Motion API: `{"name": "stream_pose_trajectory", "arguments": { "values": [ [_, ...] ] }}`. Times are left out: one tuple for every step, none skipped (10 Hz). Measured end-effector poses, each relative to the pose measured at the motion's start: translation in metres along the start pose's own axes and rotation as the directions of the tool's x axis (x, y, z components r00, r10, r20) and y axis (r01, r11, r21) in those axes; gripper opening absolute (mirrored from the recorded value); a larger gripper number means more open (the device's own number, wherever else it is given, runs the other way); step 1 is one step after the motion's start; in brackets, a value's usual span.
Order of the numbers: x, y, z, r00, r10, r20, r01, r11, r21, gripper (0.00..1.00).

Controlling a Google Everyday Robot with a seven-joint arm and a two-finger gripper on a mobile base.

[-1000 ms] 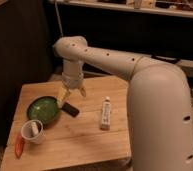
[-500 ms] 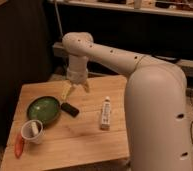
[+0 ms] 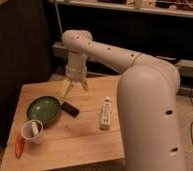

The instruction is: Move the arm in a circular motion

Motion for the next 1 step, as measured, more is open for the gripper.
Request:
{"name": "stream_pose_trajectory", "arguments": {
  "values": [
    [-0.0065,0.0073,-0.0022,1.0,0.008,-0.002,-0.008,1.0,0.006,0.8]
  ]
}}
